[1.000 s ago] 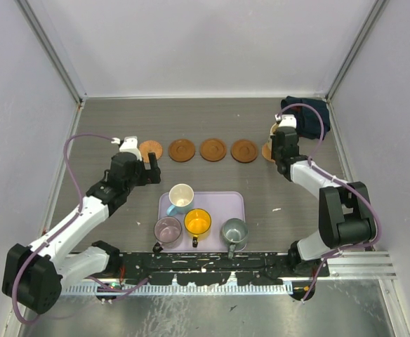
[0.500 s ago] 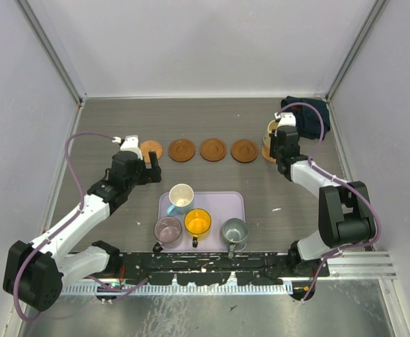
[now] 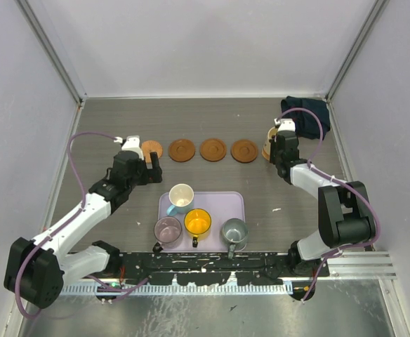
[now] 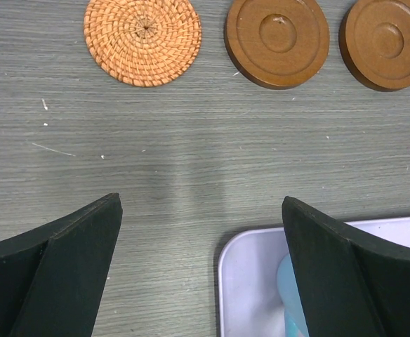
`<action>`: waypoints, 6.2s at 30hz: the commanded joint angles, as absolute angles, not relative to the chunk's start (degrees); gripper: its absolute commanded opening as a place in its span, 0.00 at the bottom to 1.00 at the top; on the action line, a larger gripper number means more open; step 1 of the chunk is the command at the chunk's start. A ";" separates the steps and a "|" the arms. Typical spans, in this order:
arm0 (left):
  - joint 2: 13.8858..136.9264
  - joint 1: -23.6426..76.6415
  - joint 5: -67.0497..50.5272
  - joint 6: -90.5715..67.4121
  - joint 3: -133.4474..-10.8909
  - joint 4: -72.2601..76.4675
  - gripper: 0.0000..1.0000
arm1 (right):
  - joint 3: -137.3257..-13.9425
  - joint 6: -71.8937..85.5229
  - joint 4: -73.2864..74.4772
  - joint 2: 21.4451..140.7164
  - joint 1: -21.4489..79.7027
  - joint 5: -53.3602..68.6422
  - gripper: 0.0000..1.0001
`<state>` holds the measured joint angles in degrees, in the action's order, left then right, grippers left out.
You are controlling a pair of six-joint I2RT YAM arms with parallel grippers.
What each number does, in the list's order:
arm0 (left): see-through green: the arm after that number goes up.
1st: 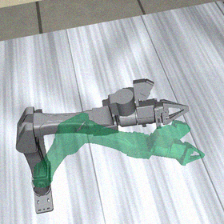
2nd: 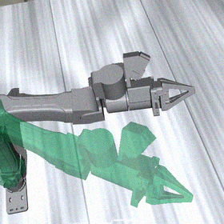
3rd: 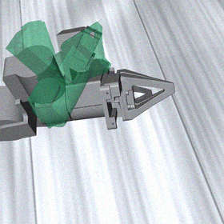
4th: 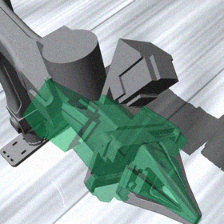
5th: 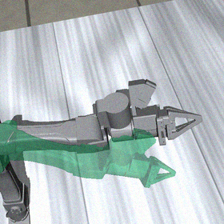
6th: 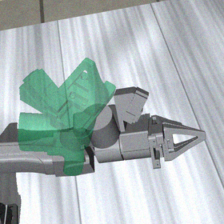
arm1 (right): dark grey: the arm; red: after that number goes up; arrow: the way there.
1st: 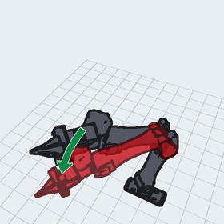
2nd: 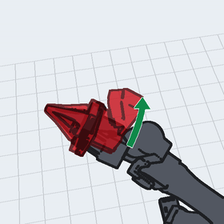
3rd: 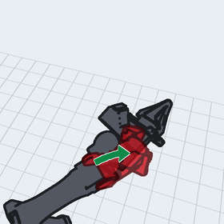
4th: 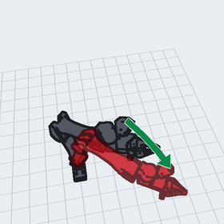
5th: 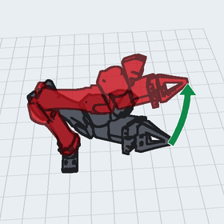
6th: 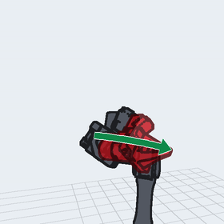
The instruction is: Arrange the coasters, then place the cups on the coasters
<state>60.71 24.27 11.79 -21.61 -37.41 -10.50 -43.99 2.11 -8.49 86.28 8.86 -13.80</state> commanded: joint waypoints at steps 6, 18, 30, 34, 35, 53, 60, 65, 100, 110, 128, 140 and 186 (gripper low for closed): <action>61.22 24.35 11.18 -22.06 -40.52 -7.20 0.98 | -45.52 2.70 -15.53 85.53 8.50 -15.63 0.01; 61.00 24.37 11.16 -22.12 -40.27 -7.47 0.98 | -45.45 2.18 -17.01 87.49 8.46 -16.24 0.01; 61.08 24.35 11.23 -21.88 -40.25 -7.29 0.98 | -45.35 2.15 -18.32 87.79 8.00 -16.18 0.01; 61.17 24.35 11.16 -21.88 -40.26 -7.29 0.98 | -45.40 2.06 -18.50 88.19 7.67 -16.27 0.01; 61.17 24.39 11.16 -21.82 -40.25 -7.25 0.98 | -45.36 2.10 -18.62 88.19 7.57 -16.07 0.01; 61.88 24.35 10.88 -22.14 -40.04 -6.96 0.98 | -44.74 3.03 -20.05 88.53 7.34 -13.30 0.01; 61.98 24.35 10.92 -22.17 -39.90 -6.89 0.98 | -44.31 3.14 -19.60 87.83 7.38 -13.59 0.01; 62.10 24.35 10.81 -22.15 -39.74 -6.85 0.98 | -44.20 3.08 -19.43 87.73 7.38 -14.39 0.01; 62.01 24.35 11.07 -22.41 -39.47 -6.86 0.98 | -44.24 3.77 -18.15 88.40 7.39 -14.06 0.03; 62.41 24.35 10.99 -22.34 -39.64 -6.68 0.98 | -44.98 4.45 -17.25 89.46 7.35 -14.29 0.18; 63.12 24.35 10.90 -22.24 -39.73 -6.42 0.98 | -45.18 5.42 -15.79 88.99 7.38 -16.26 0.52; 62.30 24.35 11.09 -22.32 -39.40 -6.85 0.98 | -40.65 11.35 -12.48 79.57 7.36 -17.34 0.58; 60.48 24.35 7.56 -23.38 -38.63 -9.16 0.98 | -41.41 43.95 42.39 53.14 61.04 -17.09 0.43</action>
<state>61.89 24.27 8.08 -23.14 -37.82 -10.13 -40.07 41.19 42.09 51.96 59.09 -15.38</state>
